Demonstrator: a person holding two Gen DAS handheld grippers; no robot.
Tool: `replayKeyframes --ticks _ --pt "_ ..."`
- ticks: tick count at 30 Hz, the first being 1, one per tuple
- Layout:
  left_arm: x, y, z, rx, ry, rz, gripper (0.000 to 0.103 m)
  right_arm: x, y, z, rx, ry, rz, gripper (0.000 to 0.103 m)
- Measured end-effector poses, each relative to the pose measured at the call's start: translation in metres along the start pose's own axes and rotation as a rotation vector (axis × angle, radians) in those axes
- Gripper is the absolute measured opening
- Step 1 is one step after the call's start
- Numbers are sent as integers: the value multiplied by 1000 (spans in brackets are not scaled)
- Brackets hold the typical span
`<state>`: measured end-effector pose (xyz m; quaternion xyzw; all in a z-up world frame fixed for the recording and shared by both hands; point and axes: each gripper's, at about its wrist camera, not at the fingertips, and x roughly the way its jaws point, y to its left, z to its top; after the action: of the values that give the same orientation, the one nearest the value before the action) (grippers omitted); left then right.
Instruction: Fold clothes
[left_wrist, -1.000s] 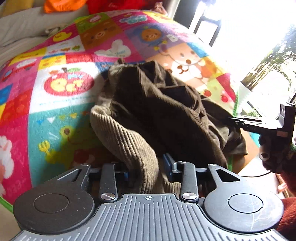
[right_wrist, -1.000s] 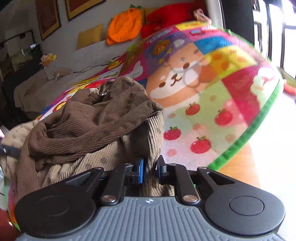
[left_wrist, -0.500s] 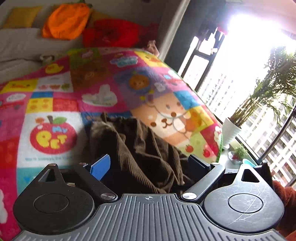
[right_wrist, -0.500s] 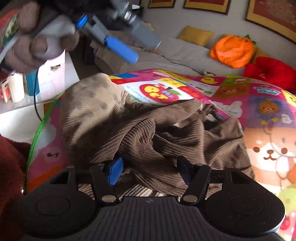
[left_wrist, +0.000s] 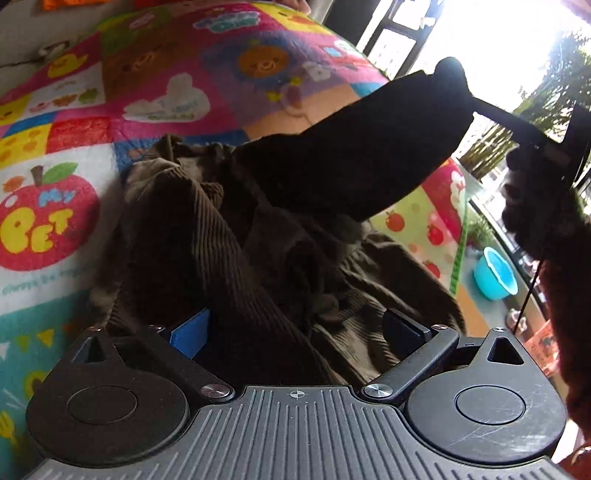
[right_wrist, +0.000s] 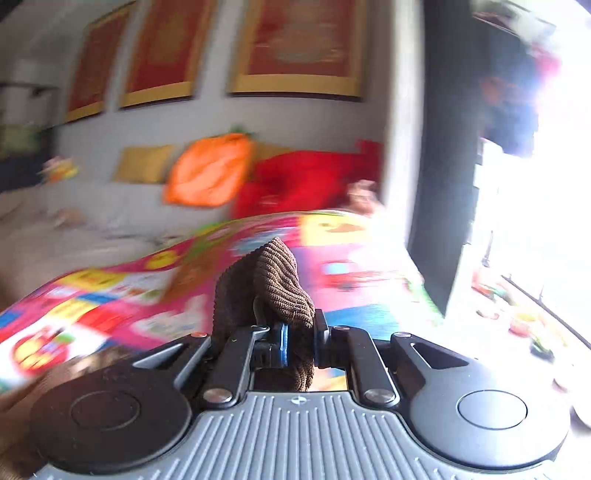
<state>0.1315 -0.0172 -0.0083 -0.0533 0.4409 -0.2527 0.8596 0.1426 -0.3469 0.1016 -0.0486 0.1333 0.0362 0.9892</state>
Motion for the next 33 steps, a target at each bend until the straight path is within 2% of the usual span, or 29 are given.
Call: replayKeyframes --ticks 1,2,4,7,9,11,13,16,20,21,24,26,27,29,30,32,33 --pt "7 2 1 22 6 32 95 9 -12 0 26 6 -36 11" --pt "13 4 2 46 8 63 73 15 -20 -3 38 10 -65 11" --pt "20 10 5 86 4 104 49 29 -32 -9 50 25 -111 11" --pt "2 31 19 82 -51 126 9 43 -36 -11 50 25 -138 11" --pt "-23 45 32 85 -130 191 8 45 -34 -7 43 4 -139 11" --pt "-47 68 48 80 -222 296 8 46 -31 0 31 -24 -135 10" --pt "-66 102 62 33 -289 394 8 54 -26 7 14 -39 -145 9" --pt "-74 160 71 -76 -315 476 8 70 -22 9 -3 -26 -169 9" --pt "-59 222 69 -237 -281 518 9 104 -22 -13 -60 71 -249 9" --pt "-56 237 66 -283 -270 512 10 111 -25 -20 -58 96 -267 9" --pt "-56 279 45 -447 -261 435 19 125 -35 -34 -63 158 -291 9" --pt "-62 292 33 -508 -287 391 33 127 -37 -40 -106 184 -296 12" --pt "-67 292 30 -514 -302 376 35 126 -38 -40 -115 197 -299 15" --pt "-80 290 25 -512 -328 352 45 118 -41 -36 -89 195 -307 31" --pt "-87 284 22 -498 -336 341 48 110 -44 -31 -61 190 -304 36" --pt "-103 269 15 -457 -346 320 68 90 -47 -29 -22 181 -293 48" --pt "-110 261 12 -436 -350 309 72 79 -47 -28 -9 177 -284 49"
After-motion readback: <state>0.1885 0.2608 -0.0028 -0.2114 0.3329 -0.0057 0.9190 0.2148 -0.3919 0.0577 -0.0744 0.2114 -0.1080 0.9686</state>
